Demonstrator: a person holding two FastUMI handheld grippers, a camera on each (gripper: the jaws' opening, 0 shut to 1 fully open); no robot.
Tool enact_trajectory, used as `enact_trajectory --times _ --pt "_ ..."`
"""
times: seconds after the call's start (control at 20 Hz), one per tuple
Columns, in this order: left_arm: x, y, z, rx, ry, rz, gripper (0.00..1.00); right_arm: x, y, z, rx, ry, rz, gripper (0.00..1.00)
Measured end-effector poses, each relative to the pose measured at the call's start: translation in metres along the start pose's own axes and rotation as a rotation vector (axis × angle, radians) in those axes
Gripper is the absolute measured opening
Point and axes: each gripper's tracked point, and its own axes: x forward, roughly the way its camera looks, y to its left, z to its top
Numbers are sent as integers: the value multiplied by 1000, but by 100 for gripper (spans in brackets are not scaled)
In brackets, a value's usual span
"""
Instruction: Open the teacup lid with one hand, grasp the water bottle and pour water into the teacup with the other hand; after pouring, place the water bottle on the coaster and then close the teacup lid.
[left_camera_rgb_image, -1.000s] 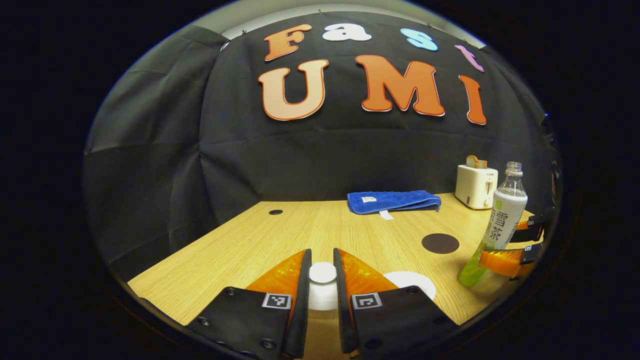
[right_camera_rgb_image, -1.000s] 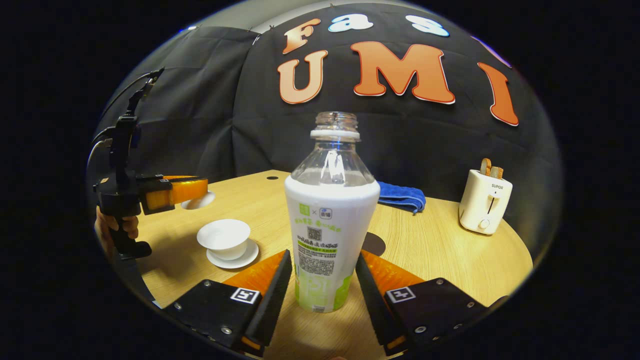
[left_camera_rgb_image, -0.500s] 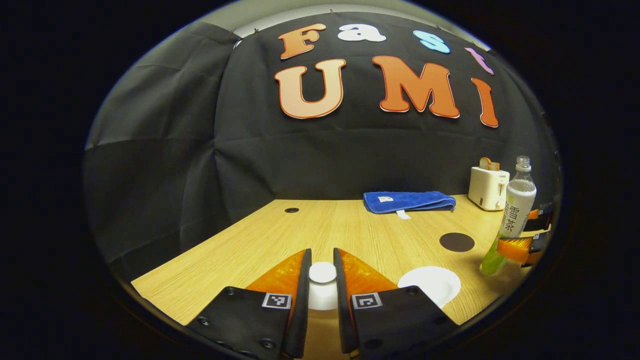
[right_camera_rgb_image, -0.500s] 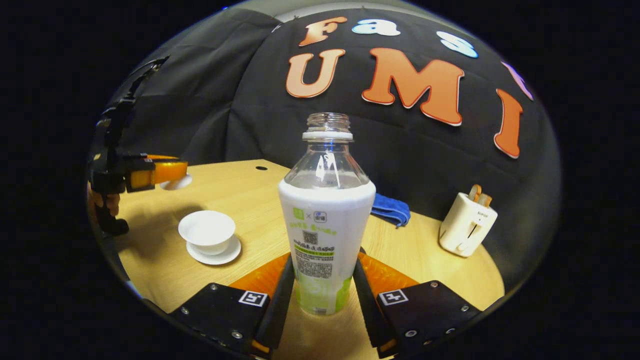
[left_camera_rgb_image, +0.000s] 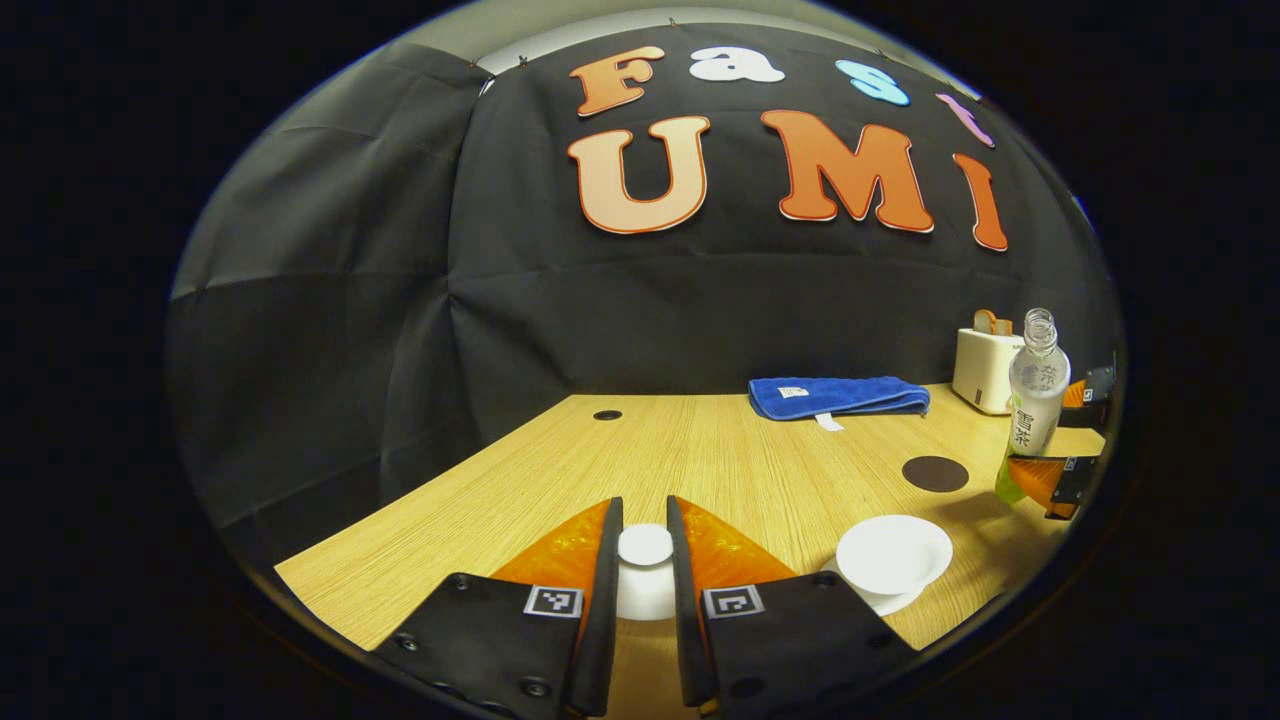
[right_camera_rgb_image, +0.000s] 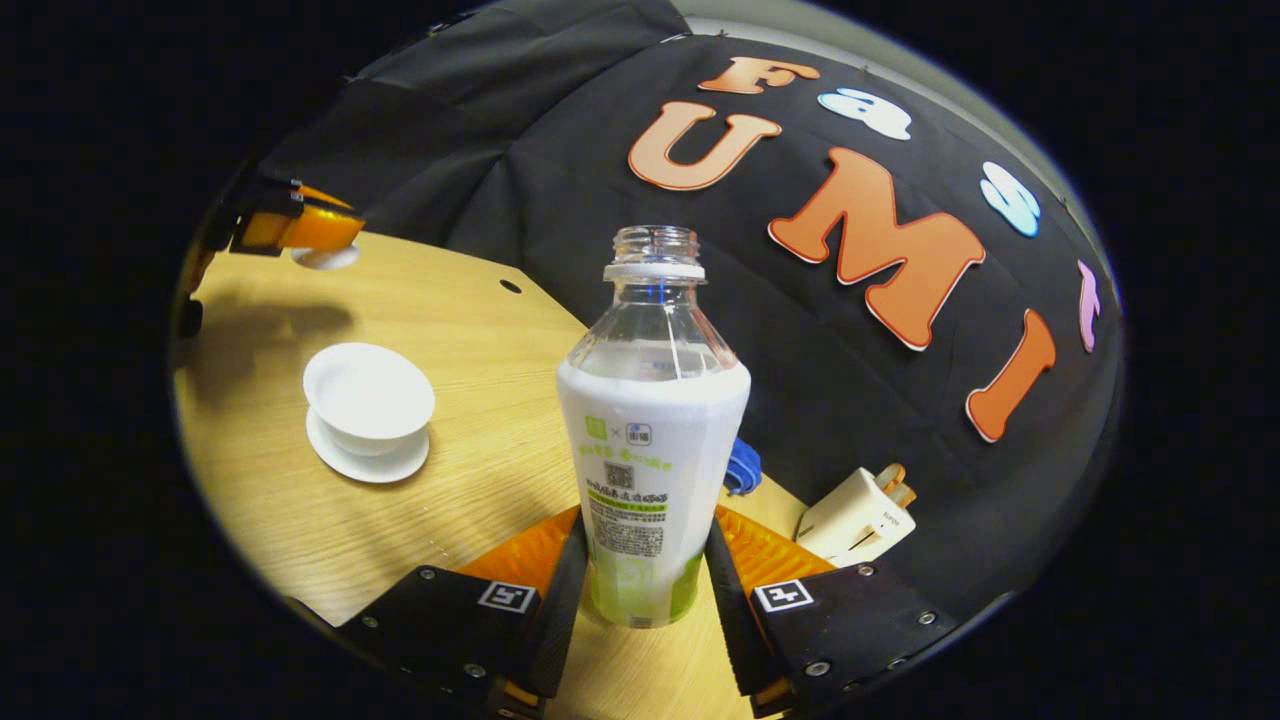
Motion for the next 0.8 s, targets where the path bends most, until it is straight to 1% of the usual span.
enact_trajectory --times 0.15,0.2,0.25,0.45,0.6,0.8 --pt "1 2 -3 2 5 -1 30 4 -4 2 -141 1 -34 65" --pt "1 2 -4 2 7 -2 30 5 -6 3 -183 0 -45 68" --pt "1 3 -5 0 10 -3 30 6 -5 4 -220 -3 -53 65" --pt "0 7 -5 0 8 1 30 11 -3 7 -358 -12 -79 65" --pt "2 11 -10 -17 16 3 30 17 -4 10 -463 -22 -128 65" --pt "0 17 -12 -13 18 14 30 21 -3 15 -577 -47 -161 64"
